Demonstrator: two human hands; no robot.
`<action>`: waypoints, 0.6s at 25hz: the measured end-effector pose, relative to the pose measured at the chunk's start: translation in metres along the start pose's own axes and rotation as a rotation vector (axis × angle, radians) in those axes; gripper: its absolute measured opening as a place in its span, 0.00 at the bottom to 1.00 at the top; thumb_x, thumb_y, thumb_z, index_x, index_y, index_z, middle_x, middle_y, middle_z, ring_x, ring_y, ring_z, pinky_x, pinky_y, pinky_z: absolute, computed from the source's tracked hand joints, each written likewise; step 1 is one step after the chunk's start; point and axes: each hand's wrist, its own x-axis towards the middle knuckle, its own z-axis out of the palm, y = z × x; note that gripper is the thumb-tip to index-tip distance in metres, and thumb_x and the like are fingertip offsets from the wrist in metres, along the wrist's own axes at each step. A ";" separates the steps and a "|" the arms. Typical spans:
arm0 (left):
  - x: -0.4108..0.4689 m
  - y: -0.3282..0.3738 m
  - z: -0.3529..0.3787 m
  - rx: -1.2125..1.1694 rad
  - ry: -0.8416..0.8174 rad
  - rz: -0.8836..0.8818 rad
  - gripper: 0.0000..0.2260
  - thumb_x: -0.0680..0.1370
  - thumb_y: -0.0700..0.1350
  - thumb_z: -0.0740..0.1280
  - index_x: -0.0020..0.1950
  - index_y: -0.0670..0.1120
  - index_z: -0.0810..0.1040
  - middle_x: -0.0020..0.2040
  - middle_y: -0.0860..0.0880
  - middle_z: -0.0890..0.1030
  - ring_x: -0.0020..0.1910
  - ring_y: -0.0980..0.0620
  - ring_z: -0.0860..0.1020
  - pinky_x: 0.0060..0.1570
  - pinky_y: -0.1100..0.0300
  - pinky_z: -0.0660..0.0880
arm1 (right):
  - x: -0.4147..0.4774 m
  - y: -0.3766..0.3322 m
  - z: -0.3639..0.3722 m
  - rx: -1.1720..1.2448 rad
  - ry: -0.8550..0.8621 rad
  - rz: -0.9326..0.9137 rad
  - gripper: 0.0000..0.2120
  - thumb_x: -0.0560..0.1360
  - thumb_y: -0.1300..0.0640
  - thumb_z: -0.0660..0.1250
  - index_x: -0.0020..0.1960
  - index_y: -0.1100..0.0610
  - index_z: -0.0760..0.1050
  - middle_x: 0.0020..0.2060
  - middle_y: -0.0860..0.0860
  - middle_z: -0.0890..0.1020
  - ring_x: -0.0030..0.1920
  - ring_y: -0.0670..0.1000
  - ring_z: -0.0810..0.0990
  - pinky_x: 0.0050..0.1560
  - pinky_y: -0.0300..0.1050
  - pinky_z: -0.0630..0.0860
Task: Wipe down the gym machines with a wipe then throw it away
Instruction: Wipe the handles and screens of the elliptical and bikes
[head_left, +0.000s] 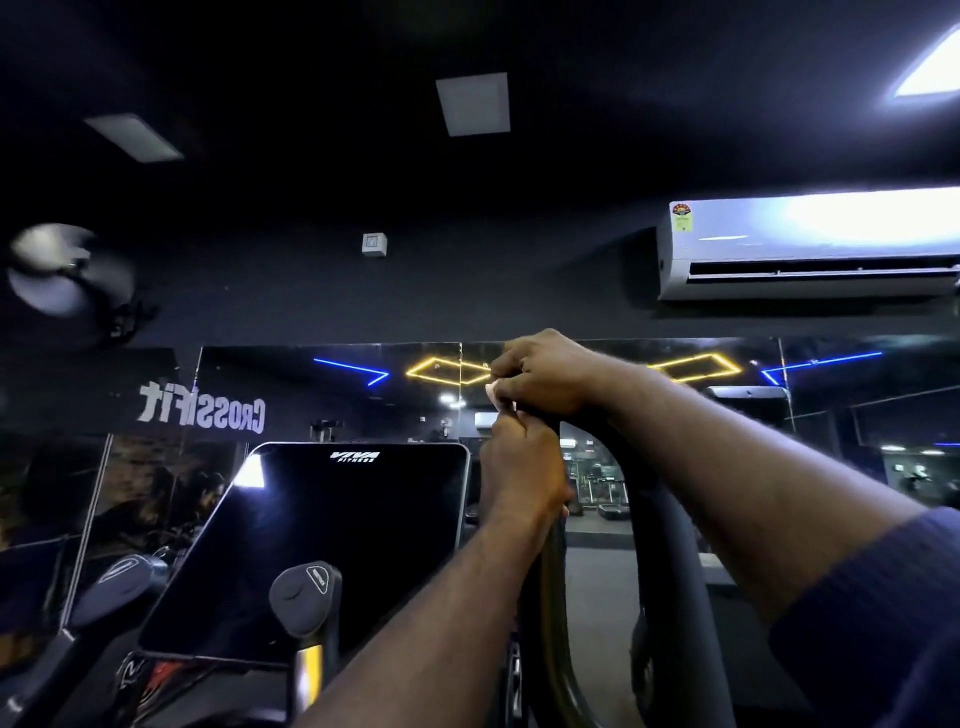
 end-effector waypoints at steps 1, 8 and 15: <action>0.000 -0.001 0.001 -0.003 0.005 -0.007 0.16 0.88 0.54 0.50 0.63 0.47 0.72 0.42 0.43 0.81 0.31 0.51 0.80 0.30 0.57 0.76 | 0.005 -0.003 -0.001 -0.028 -0.009 0.021 0.14 0.78 0.54 0.65 0.35 0.47 0.80 0.43 0.44 0.80 0.49 0.47 0.77 0.47 0.43 0.71; 0.004 -0.004 0.008 -0.038 0.032 -0.016 0.20 0.86 0.63 0.50 0.60 0.50 0.73 0.48 0.40 0.83 0.34 0.48 0.81 0.29 0.55 0.78 | 0.017 0.015 -0.006 0.310 0.071 0.227 0.18 0.80 0.56 0.65 0.32 0.51 0.81 0.37 0.48 0.81 0.44 0.50 0.78 0.46 0.45 0.73; -0.001 0.005 0.005 -0.007 0.056 -0.030 0.20 0.86 0.63 0.51 0.55 0.50 0.74 0.51 0.39 0.82 0.37 0.46 0.83 0.30 0.53 0.81 | -0.028 0.047 0.001 0.583 0.398 0.096 0.12 0.78 0.52 0.71 0.40 0.59 0.83 0.35 0.49 0.82 0.39 0.45 0.76 0.48 0.49 0.71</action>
